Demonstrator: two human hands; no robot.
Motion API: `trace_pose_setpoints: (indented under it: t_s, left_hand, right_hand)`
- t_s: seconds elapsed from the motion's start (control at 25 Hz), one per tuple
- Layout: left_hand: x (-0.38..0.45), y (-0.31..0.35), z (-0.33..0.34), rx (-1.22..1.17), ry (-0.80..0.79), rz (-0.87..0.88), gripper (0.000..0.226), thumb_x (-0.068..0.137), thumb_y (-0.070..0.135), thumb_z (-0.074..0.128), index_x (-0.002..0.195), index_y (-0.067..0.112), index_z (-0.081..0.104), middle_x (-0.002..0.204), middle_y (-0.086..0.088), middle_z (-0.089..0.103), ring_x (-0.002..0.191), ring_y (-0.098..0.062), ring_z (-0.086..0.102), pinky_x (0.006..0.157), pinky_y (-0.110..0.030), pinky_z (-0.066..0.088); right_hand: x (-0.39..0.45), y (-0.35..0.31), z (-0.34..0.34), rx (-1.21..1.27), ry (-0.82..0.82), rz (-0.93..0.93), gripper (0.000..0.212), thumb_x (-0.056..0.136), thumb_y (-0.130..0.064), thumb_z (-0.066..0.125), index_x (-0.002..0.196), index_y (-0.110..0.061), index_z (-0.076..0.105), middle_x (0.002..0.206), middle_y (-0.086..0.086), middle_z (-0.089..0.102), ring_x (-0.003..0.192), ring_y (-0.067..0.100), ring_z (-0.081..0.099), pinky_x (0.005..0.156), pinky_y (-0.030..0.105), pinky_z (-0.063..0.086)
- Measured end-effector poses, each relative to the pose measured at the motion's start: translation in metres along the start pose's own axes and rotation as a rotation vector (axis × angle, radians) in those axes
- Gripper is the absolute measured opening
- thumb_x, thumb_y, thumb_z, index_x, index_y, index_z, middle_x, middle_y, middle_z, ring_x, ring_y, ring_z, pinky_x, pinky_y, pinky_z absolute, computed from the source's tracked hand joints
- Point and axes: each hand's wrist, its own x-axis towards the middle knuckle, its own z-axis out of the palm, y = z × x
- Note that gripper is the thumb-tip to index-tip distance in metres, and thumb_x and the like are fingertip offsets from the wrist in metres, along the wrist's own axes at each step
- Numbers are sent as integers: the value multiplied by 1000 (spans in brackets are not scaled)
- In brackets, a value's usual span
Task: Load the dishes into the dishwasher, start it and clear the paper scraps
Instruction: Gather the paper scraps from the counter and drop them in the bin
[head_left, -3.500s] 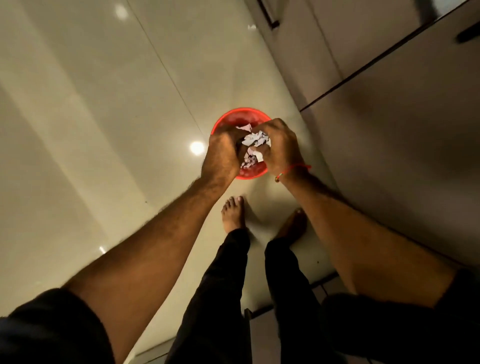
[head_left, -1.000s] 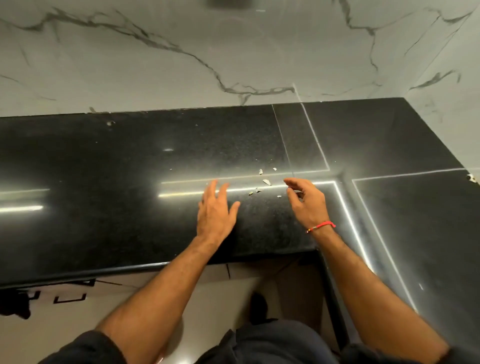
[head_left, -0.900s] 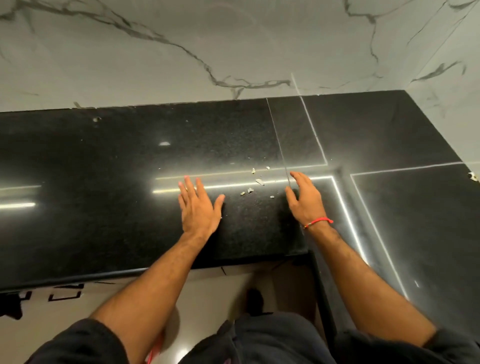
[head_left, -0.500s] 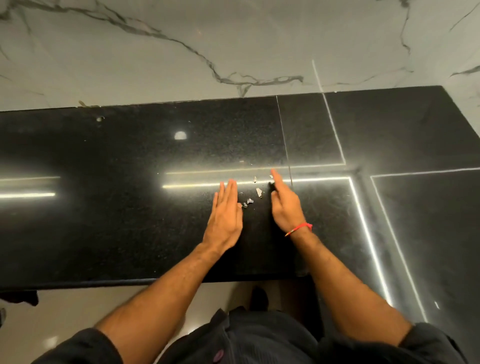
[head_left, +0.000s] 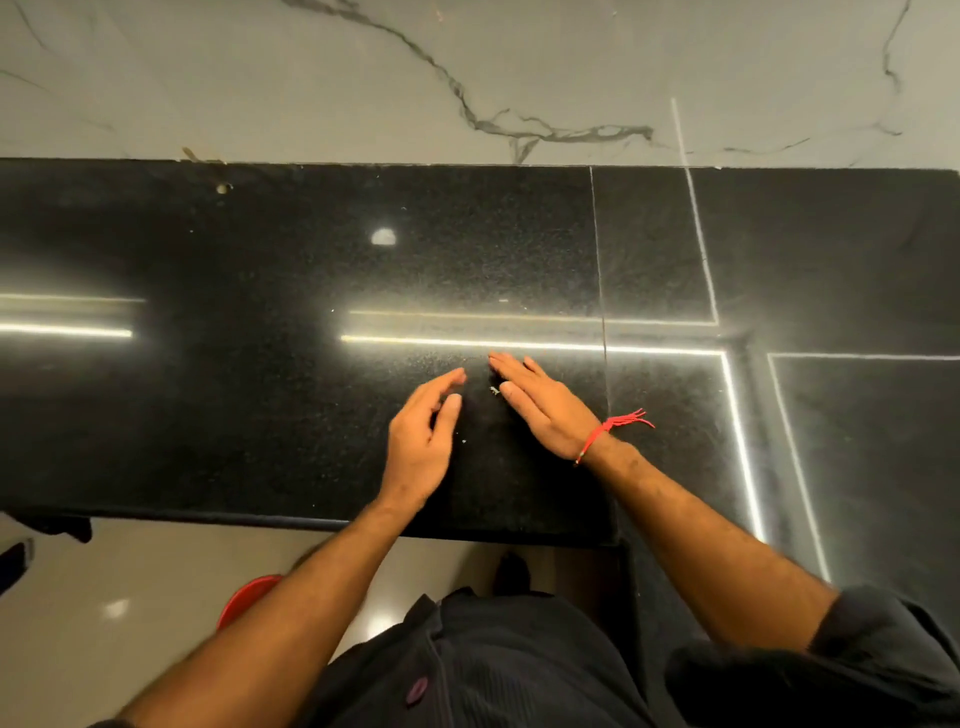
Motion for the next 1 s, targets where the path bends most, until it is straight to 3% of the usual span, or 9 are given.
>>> trace_pose_setpoints:
  t_s: [0.16,0.24,0.32,0.48,0.6,0.72,0.84,0.92,1.0]
  left_hand:
    - [-46,10,-47,-432,82,-458,8,91,13,69,93,5,71,75,-5,69,68,-21,61,51,-24,51]
    - [-68,13,-59,-533,28,-653,28,87,29,67,85,1,68,69,-10,66,68,-26,65,56,-28,57]
    - [-82,13,-60,-666,-24,-759,41,95,39,55,97,0,68,87,-17,74,91,-33,73,82,-39,61]
    - [-82,9,-43,-723,55,-533,51,104,44,42,139,9,54,140,-8,61,133,-19,55,115,-39,40]
    - [-65,5,-15,-265,-1,-265,62,106,46,30,154,8,33,161,-4,35,151,-13,26,125,-32,17]
    - [-53,2,3,29,-63,-170,89,98,71,12,159,6,18,166,-5,19,155,-13,11,126,-27,2]
    - [-56,-7,-3,-187,124,-165,86,99,69,20,156,5,29,161,-8,33,150,-11,27,126,-35,16]
    - [-61,-14,-19,-310,256,-228,66,105,52,27,151,6,38,155,-9,43,145,-16,39,123,-40,28]
    - [-69,-14,-38,-378,384,-310,42,109,32,34,138,10,54,134,-7,63,124,-18,61,104,-37,50]
  right_hand:
    - [5,5,-20,354,244,160,41,103,-26,44,139,-10,55,143,2,54,129,-5,47,116,20,31]
    - [20,14,-29,320,300,191,37,101,-23,49,134,-10,59,138,3,59,123,-5,52,115,28,36]
    - [31,17,-26,225,248,167,40,100,-25,49,136,-10,57,140,4,56,131,7,49,118,34,32]
    - [32,13,5,-131,45,69,57,102,-37,33,150,-7,37,158,9,32,150,22,19,123,33,6]
    - [21,-9,22,-210,25,31,60,103,-38,26,153,-4,30,161,11,26,151,23,16,124,32,3]
    - [2,-43,56,23,2,6,54,104,-30,30,151,-5,33,158,10,31,150,19,22,124,29,5]
    - [-4,-61,69,430,82,85,46,105,-28,34,146,-12,45,150,4,46,142,10,38,122,29,22]
    - [2,-48,50,419,198,127,45,105,-31,33,141,-15,53,142,2,56,135,8,47,117,30,31]
    - [13,-28,23,285,244,127,48,103,-34,32,140,-14,54,141,3,57,133,7,48,117,30,32]
